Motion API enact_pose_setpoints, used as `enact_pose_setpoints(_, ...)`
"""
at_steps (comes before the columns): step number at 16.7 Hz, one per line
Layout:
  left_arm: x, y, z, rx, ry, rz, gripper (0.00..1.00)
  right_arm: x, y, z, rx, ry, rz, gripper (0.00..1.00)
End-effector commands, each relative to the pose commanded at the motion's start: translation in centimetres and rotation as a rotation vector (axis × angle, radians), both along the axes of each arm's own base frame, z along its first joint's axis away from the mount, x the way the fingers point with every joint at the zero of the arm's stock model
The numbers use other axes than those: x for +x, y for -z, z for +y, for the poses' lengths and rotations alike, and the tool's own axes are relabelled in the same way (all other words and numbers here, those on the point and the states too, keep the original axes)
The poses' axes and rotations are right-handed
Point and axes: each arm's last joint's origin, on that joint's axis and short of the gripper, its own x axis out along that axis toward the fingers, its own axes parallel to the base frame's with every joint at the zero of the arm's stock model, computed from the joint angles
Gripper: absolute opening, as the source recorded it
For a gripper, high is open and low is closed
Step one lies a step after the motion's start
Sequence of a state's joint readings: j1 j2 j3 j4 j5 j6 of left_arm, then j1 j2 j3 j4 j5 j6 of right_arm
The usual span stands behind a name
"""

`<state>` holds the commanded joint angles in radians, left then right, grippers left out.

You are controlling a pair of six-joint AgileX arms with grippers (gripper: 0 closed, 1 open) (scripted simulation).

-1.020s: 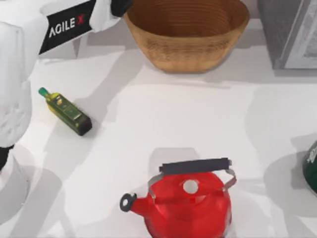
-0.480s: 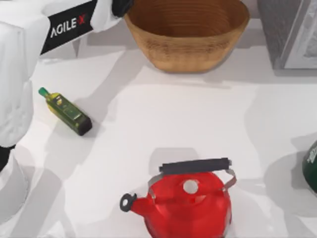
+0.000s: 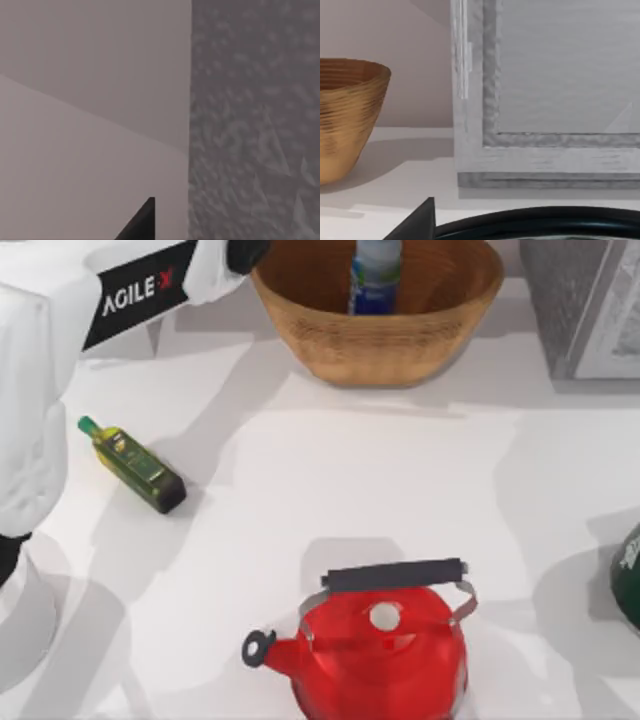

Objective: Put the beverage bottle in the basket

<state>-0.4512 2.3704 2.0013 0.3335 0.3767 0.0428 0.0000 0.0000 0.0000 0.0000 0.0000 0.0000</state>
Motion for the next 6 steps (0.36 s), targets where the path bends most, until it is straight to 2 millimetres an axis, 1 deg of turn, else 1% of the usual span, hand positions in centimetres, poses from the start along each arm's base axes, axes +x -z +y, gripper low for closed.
enact_pose_setpoints(1,0.00,0.00,0.00,0.000,0.000,0.000,1.00,0.00,0.00,0.00,0.000,0.000,0.000,1.00)
enact_pose_setpoints(6,0.00,0.00,0.00,0.000,0.000,0.000,1.00,0.00,0.00,0.00,0.000,0.000,0.000,1.00)
